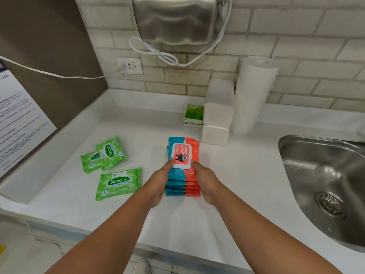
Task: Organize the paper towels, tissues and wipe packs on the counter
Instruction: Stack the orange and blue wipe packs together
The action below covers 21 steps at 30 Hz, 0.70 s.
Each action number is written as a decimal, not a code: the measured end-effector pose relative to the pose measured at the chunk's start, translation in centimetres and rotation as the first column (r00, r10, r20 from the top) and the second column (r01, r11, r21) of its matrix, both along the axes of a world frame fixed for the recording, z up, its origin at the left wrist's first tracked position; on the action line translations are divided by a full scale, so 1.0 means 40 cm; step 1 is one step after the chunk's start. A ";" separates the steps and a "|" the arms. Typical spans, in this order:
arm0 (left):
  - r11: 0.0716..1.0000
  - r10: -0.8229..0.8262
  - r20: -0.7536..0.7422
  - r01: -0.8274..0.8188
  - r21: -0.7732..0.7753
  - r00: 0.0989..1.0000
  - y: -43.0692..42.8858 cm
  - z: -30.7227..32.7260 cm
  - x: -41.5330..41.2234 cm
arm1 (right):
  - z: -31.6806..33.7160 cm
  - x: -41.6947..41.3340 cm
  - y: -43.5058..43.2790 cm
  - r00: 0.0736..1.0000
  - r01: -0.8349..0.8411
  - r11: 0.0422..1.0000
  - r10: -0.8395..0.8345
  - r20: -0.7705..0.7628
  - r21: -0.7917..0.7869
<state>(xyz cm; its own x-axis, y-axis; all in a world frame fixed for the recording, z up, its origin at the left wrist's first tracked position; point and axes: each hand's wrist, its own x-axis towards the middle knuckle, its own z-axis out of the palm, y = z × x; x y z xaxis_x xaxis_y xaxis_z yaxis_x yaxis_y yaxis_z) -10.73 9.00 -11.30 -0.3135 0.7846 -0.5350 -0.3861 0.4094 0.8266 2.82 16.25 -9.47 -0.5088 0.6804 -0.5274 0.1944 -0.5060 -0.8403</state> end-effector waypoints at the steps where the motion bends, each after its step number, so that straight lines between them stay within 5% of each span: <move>1: 1.000 0.016 0.003 -0.016 0.001 1.000 0.003 -0.004 -0.011 | -0.002 -0.013 0.003 1.000 -0.006 1.000 0.006 0.003 0.000; 21: 0.988 -0.145 -0.049 0.147 0.050 0.988 0.158 -0.028 -0.349 | -0.018 -0.328 0.127 0.999 0.044 0.998 -0.043 -0.027 0.046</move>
<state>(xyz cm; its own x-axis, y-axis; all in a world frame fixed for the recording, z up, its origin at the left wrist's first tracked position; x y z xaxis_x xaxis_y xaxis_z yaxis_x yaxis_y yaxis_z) -24.71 15.33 -12.42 -0.2161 0.8506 -0.4793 -0.2875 0.4137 0.8638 -10.28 21.35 -10.17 -0.4912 0.7258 -0.4815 0.1506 -0.4737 -0.8677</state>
